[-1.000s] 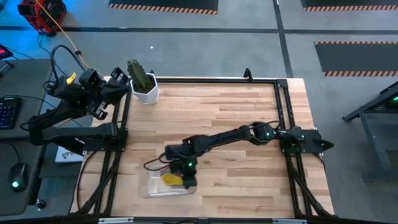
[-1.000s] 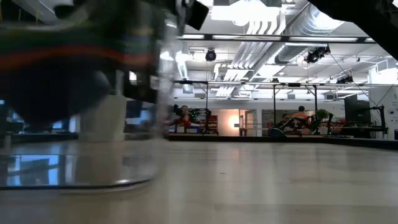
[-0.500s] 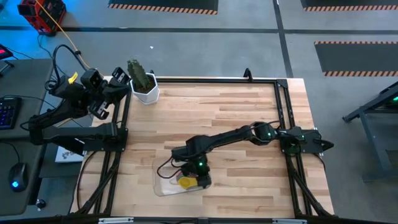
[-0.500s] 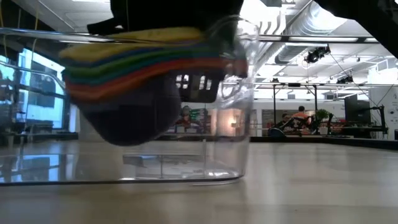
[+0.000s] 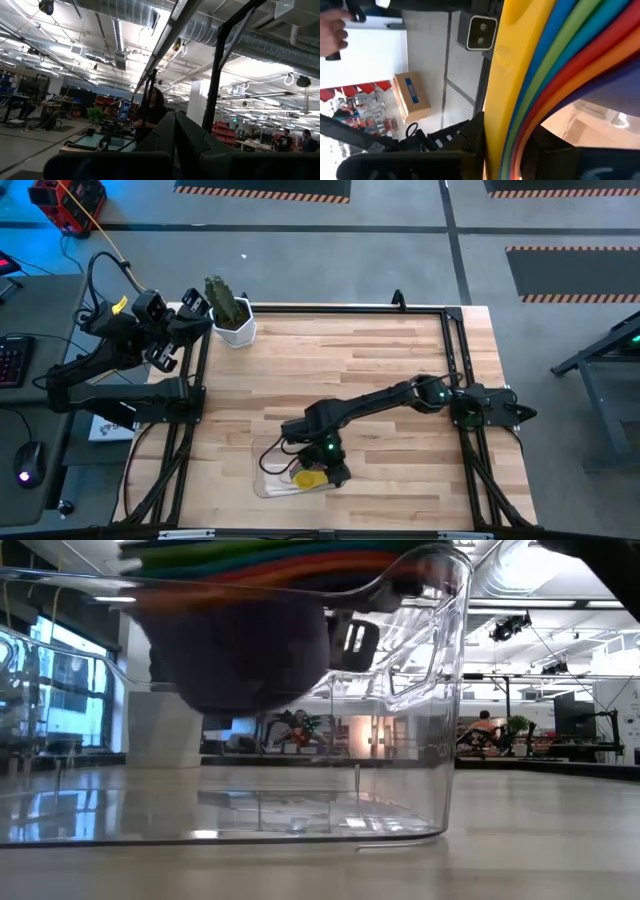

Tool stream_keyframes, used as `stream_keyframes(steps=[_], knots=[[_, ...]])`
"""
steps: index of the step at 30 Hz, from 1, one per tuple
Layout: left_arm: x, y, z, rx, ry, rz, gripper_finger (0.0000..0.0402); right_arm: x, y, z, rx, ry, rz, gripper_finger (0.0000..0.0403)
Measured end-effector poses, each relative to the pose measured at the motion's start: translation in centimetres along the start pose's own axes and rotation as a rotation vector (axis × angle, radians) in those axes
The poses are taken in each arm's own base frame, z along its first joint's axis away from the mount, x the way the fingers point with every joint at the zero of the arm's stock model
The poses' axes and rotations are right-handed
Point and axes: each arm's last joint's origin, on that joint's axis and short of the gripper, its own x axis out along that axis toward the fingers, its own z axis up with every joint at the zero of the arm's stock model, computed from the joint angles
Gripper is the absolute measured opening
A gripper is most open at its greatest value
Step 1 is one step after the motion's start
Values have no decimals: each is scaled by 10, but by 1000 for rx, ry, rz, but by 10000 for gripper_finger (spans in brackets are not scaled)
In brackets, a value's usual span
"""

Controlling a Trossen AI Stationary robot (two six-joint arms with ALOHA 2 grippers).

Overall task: Nest measuring cups in basket
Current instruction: Put the nested measuring cups into the transparent bin

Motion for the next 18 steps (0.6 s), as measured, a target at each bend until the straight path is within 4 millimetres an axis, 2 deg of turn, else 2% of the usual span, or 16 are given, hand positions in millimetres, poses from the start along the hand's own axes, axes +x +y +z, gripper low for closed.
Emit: stream_keyframes(steps=[3,6,10,13,15,18], knots=[[0,0,0,-6,0,0,0,1,-4,-12,26,-24,-2,57],[0,0,0,-26,0,-1,0,2,-9,-32,96,-84,-3,57],[0,0,0,-2,0,1,0,-13,11,-59,107,-268,-11,57],[1,1,-1,35,-2,16,0,-21,18,-75,129,-429,-51,57],[3,3,-2,38,3,29,0,-26,19,-79,149,-519,-36,57],[6,5,-5,34,16,35,0,-32,21,-72,117,-625,-27,57]])
